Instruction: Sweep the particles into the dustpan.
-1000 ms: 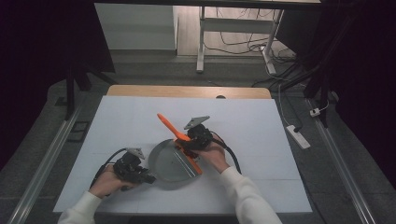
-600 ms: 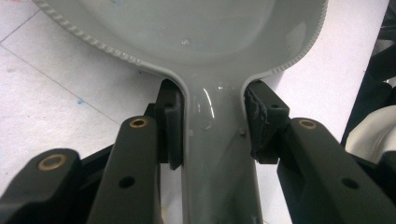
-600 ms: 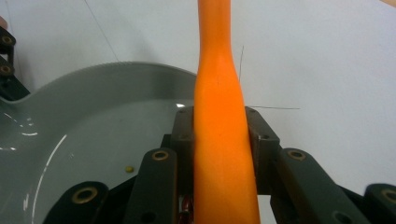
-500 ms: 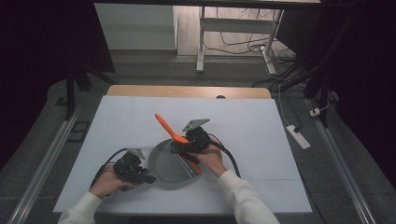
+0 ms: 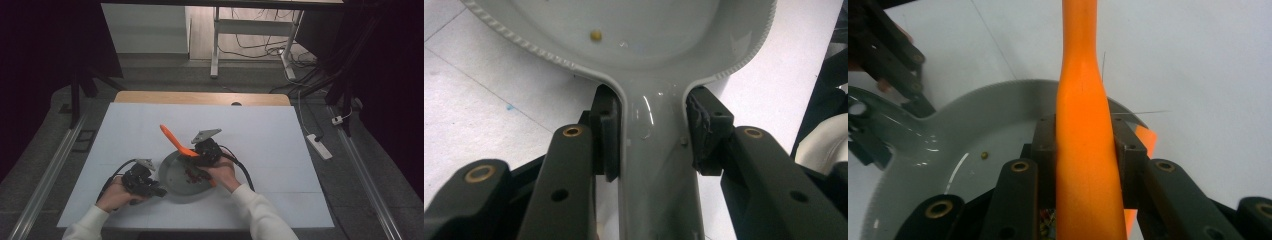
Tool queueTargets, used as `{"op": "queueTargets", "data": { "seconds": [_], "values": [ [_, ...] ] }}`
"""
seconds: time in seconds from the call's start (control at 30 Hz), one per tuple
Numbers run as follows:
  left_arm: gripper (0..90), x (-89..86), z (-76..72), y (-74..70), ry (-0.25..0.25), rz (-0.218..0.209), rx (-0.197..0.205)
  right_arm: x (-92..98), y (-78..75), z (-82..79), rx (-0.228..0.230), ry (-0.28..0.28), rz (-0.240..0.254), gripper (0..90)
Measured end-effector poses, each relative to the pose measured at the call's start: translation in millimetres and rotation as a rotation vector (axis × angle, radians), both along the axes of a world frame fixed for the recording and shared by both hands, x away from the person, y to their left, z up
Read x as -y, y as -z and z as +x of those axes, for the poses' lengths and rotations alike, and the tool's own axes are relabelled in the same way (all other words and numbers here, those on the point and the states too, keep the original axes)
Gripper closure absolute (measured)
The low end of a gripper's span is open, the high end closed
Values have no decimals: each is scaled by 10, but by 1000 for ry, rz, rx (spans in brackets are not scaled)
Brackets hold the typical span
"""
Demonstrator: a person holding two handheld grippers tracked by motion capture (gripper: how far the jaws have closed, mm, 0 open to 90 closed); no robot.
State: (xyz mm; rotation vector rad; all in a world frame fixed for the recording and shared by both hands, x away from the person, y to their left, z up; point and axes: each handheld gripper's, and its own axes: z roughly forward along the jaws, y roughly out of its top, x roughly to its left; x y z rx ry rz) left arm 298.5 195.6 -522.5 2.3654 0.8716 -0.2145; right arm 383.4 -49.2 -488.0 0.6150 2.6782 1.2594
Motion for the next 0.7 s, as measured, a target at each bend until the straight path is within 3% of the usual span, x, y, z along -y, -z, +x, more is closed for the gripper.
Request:
{"op": "queueTargets", "data": {
  "seconds": [0.27, 0.5, 0.7],
  "values": [
    [613, -1, -1, 4, 1, -1, 1, 230, -170, 49, 44, 75, 41, 703],
    [613, 0, -3, 3, 0, 1, 2, 425, -214, 96, 63, 137, 31, 703],
    [613, 2, -6, 3, -1, 2, 2, 525, -163, 162, 78, 199, -8, 703]
  ]
}}
